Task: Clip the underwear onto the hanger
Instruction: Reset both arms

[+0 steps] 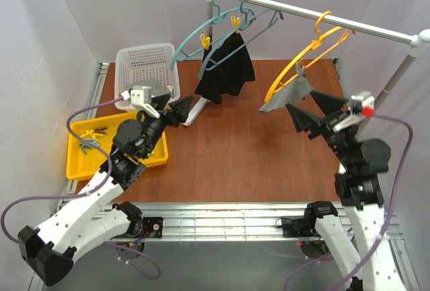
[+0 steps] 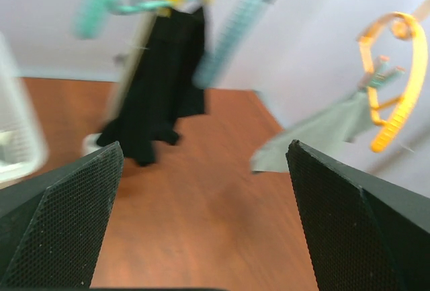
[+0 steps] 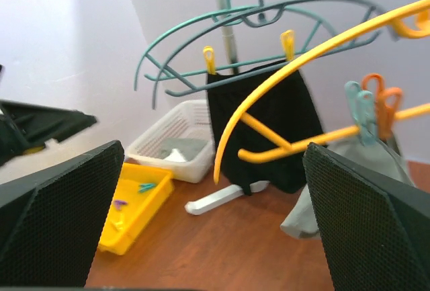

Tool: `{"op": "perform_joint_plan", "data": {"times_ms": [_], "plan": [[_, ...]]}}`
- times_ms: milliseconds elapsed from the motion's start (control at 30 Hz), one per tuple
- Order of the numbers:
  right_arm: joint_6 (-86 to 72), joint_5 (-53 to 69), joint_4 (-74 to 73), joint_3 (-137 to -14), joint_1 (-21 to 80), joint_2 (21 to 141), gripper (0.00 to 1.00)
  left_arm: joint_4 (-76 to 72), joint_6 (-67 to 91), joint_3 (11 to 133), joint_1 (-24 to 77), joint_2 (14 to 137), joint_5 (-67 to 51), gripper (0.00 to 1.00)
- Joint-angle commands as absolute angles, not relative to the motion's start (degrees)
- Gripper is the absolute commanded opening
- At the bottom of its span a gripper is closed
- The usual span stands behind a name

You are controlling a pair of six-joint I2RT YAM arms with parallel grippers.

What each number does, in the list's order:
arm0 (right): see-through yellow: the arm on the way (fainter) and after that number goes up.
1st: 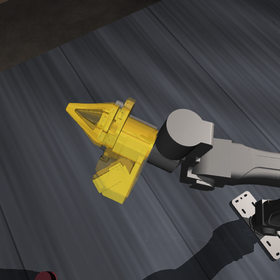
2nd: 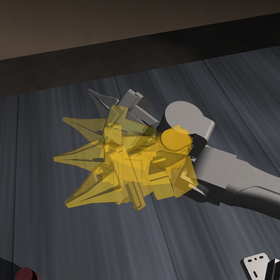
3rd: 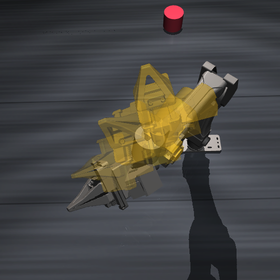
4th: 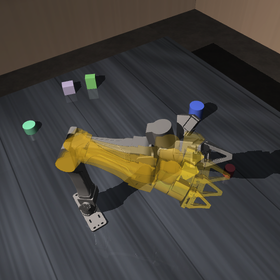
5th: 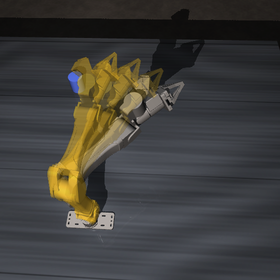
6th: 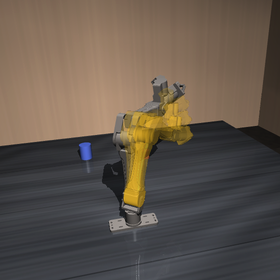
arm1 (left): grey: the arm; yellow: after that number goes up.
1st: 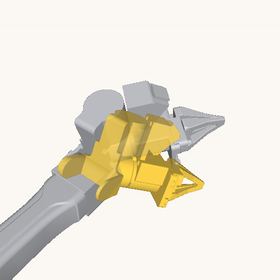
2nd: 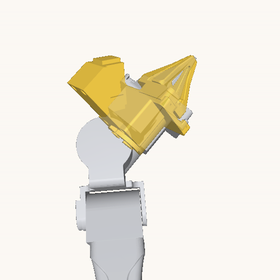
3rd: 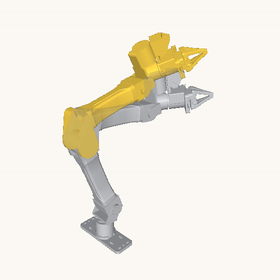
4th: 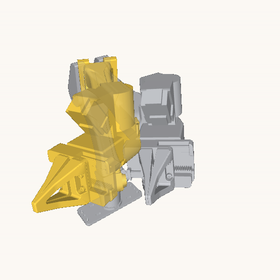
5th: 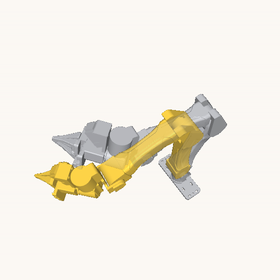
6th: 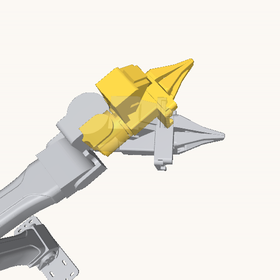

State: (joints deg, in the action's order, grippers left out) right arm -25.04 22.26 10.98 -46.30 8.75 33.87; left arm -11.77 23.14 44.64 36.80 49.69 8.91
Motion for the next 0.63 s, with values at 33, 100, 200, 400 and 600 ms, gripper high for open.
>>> {"op": "perform_joint_plan", "data": {"times_ms": [33,100,200,400,600], "plan": [[-14.25,13.56,2.30,-39.83,8.79,20.44,0.99,-0.80,18.81,41.14,36.39,43.69,28.97,0.90],[-12.31,6.03,-2.09,-34.74,8.88,16.45,0.99,1.75,18.55,38.68,36.39,41.06,35.31,0.90],[-10.02,-3.56,-4.21,-29.63,8.79,12.13,0.99,2.81,18.19,35.78,36.39,38.24,37.97,0.90],[-9.76,-3.17,-5.28,-29.71,8.79,14.67,0.99,4.13,17.67,34.54,36.39,36.12,39.89,0.89],[-9.23,-4.04,-4.66,-29.27,8.70,16.08,0.99,4.66,16.26,35.15,36.39,38.05,40.43,0.88]]}}
